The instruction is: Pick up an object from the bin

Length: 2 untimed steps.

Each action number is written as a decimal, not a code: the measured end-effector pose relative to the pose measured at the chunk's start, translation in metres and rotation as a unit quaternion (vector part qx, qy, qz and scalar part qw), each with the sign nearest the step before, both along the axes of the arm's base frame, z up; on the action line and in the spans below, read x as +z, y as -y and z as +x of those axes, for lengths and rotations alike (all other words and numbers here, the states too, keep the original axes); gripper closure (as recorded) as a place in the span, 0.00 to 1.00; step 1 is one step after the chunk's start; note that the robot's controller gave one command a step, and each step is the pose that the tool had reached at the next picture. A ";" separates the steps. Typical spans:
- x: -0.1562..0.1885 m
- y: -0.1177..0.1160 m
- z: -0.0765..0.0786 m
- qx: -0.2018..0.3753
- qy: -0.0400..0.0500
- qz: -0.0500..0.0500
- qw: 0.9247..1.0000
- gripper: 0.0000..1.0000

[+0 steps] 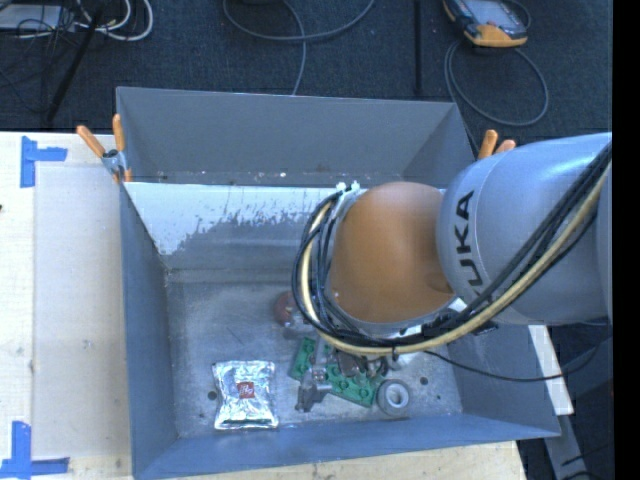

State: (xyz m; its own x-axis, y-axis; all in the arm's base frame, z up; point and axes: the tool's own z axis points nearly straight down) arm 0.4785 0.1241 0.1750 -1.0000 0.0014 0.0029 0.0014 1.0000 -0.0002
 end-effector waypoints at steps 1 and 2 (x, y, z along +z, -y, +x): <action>-0.059 -0.052 -0.005 0.122 -0.002 0.000 0.993 0.00; -0.069 -0.042 -0.003 0.060 0.000 0.000 0.998 0.00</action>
Offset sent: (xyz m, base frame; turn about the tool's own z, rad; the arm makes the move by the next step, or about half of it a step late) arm -0.0037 0.0509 -0.0566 -0.2426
